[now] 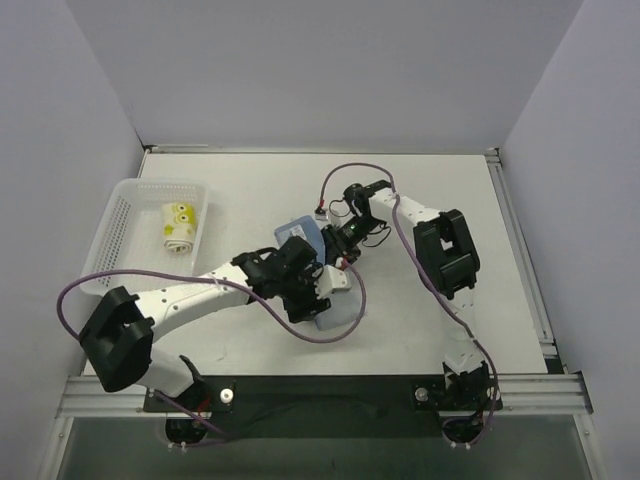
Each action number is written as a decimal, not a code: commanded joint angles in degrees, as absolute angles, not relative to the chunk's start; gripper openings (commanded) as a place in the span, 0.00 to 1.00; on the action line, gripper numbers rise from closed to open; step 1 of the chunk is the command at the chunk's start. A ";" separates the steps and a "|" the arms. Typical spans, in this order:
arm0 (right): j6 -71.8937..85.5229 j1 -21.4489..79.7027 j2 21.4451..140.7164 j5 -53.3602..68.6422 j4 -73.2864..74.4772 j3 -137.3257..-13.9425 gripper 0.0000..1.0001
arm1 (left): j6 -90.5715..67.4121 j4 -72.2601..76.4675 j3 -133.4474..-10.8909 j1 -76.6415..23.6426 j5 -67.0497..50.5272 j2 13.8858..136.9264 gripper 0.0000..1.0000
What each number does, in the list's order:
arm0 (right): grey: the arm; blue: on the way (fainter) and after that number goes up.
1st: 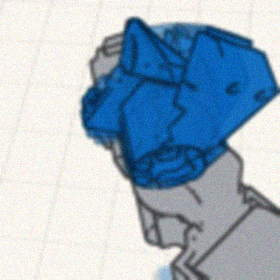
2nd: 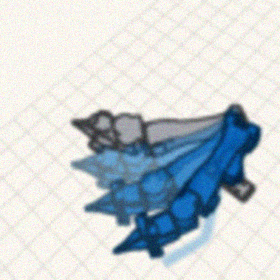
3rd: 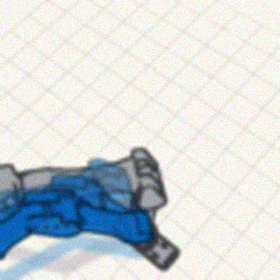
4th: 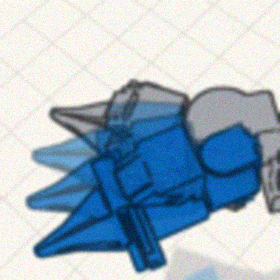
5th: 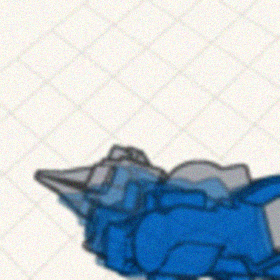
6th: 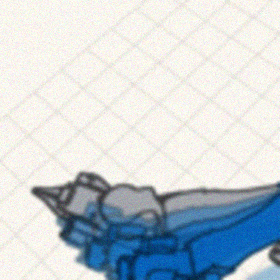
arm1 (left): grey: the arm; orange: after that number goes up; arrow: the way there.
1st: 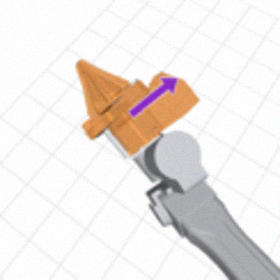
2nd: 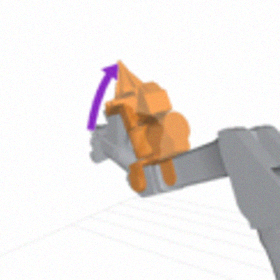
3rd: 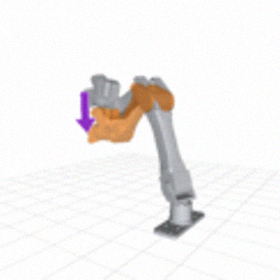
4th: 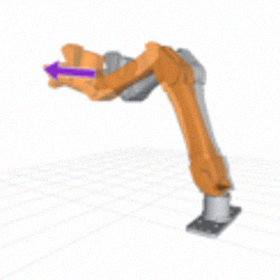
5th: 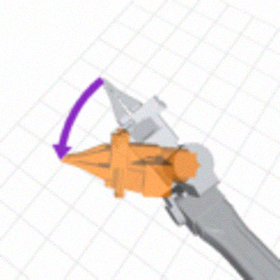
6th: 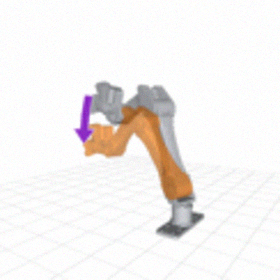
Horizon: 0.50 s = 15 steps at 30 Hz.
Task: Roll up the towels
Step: Fold the towel
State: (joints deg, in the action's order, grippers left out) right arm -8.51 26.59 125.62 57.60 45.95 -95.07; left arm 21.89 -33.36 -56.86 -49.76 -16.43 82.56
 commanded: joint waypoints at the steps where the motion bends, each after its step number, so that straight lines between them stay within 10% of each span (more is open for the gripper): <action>1: -7.47 27.07 128.13 53.54 46.06 -95.18 0.15 | 21.36 -27.86 -58.26 -55.53 -5.19 86.72 0.62; 15: -4.13 26.81 129.64 45.70 42.54 -92.29 0.08 | 20.74 -22.41 -63.02 -66.01 3.51 101.95 0.56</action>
State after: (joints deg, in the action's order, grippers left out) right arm -4.49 26.87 130.30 49.04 42.76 -93.27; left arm 21.23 -26.24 -60.80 -66.04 -0.60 99.98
